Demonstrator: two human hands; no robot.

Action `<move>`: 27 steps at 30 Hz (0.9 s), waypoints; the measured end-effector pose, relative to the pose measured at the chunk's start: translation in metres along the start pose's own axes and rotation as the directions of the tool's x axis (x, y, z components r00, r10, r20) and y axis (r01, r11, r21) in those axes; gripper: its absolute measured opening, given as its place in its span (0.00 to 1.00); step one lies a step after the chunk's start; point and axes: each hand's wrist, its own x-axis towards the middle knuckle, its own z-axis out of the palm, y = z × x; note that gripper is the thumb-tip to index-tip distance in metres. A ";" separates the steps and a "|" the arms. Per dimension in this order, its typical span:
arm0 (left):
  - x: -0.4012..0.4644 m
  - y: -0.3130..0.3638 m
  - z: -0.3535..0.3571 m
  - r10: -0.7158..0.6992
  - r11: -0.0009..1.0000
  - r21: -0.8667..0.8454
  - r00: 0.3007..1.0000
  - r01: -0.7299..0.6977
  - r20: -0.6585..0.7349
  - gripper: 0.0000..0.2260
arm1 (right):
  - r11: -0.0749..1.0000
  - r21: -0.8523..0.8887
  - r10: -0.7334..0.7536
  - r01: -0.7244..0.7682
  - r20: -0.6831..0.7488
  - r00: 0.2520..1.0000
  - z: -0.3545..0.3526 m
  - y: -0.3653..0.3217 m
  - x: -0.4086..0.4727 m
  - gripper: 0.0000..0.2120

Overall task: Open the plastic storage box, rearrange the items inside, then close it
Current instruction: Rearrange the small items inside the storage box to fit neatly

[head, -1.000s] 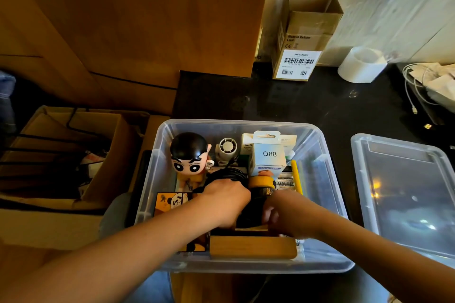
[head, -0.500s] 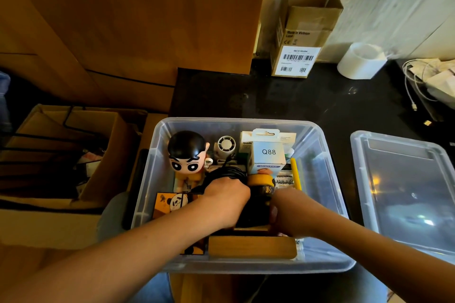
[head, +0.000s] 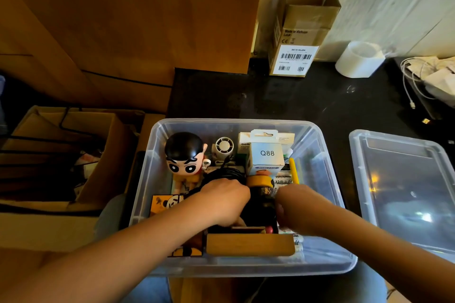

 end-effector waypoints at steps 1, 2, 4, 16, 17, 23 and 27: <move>0.000 0.002 -0.001 0.006 1.000 0.022 1.000 -0.006 0.001 0.12 | 1.000 -0.002 -0.008 0.007 -0.012 1.000 -0.002 0.002 -0.002 0.06; 0.001 0.004 -0.001 0.011 0.999 0.054 1.000 -0.011 -0.002 0.12 | 1.000 0.002 -0.020 0.020 -0.023 1.000 -0.002 0.005 -0.004 0.06; 0.005 0.008 0.000 0.014 0.992 0.128 1.000 -0.012 -0.010 0.09 | 0.998 0.031 -0.045 0.045 -0.020 0.999 -0.003 0.006 -0.008 0.07; -0.005 -0.003 -0.002 0.101 0.994 0.057 0.983 -0.093 -0.154 0.04 | 0.999 0.045 0.024 -0.018 -0.133 0.991 0.006 0.009 -0.004 0.09; -0.009 -0.005 -0.001 0.120 0.993 0.049 0.964 -0.112 -0.237 0.03 | 0.998 0.056 0.043 -0.033 -0.192 0.980 0.005 0.009 -0.003 0.12; -0.026 -0.029 0.001 -0.055 0.958 -0.265 0.841 -0.107 -0.538 0.09 | 0.995 0.070 0.095 -0.077 -0.320 0.943 0.004 0.003 0.005 0.22; -0.028 -0.032 0.008 -0.141 0.966 -0.257 0.774 -0.030 -0.618 0.14 | 0.997 0.008 0.072 -0.073 -0.318 0.945 -0.001 -0.001 0.008 0.13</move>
